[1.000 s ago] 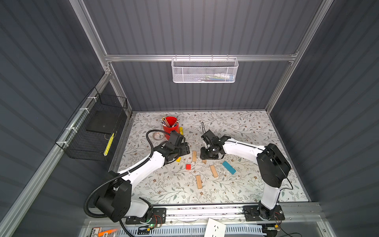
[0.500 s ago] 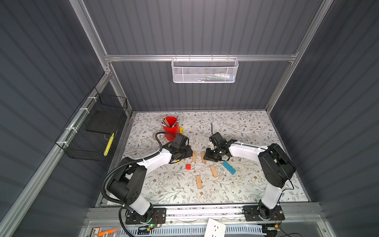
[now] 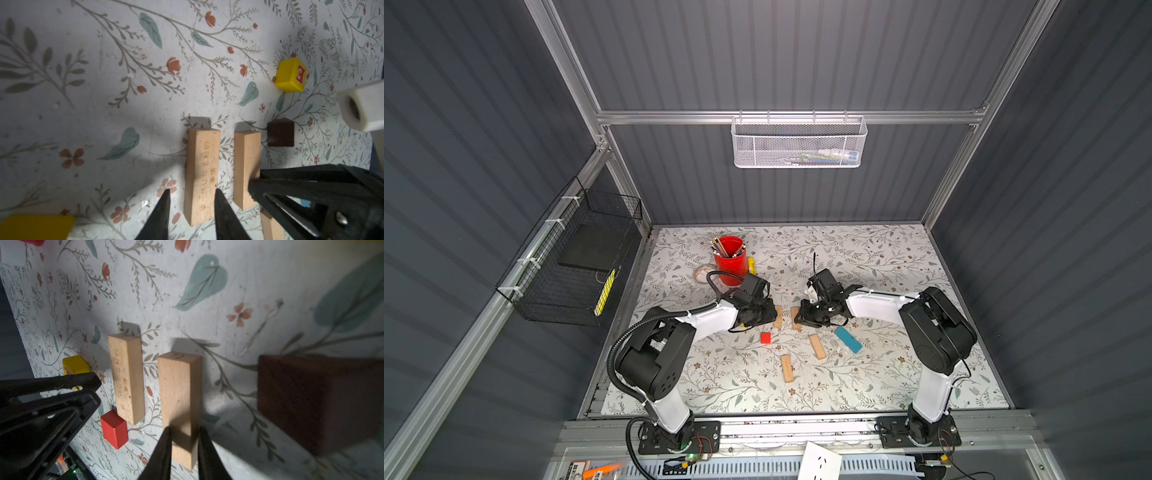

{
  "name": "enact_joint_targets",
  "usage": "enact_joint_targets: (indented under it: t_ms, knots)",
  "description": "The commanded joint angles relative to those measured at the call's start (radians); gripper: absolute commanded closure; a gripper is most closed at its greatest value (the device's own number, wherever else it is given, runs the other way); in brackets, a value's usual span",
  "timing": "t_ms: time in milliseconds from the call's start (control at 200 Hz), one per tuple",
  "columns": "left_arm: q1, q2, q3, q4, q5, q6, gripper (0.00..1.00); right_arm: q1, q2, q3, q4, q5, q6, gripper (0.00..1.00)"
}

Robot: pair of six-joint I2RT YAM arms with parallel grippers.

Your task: Build the wood block tower

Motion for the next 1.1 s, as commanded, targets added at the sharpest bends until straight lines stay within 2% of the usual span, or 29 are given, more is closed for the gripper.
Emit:
enact_joint_targets:
  t_ms: [0, 640, 1096]
  knots:
    - [0.006, 0.029, 0.014, 0.025, 0.053, 0.022, 0.68, 0.0, 0.024, -0.014, 0.023, -0.02, 0.014, 0.76]
    - [0.006, 0.082, 0.011, 0.074, 0.096, 0.017, 0.8, 0.0, 0.054, 0.037, -0.004, -0.038, -0.059, 0.78]
    - [0.006, 0.105, 0.03, 0.037, 0.084, 0.111, 0.84, 0.001, 0.077, 0.081, -0.055, -0.008, -0.137, 0.77]
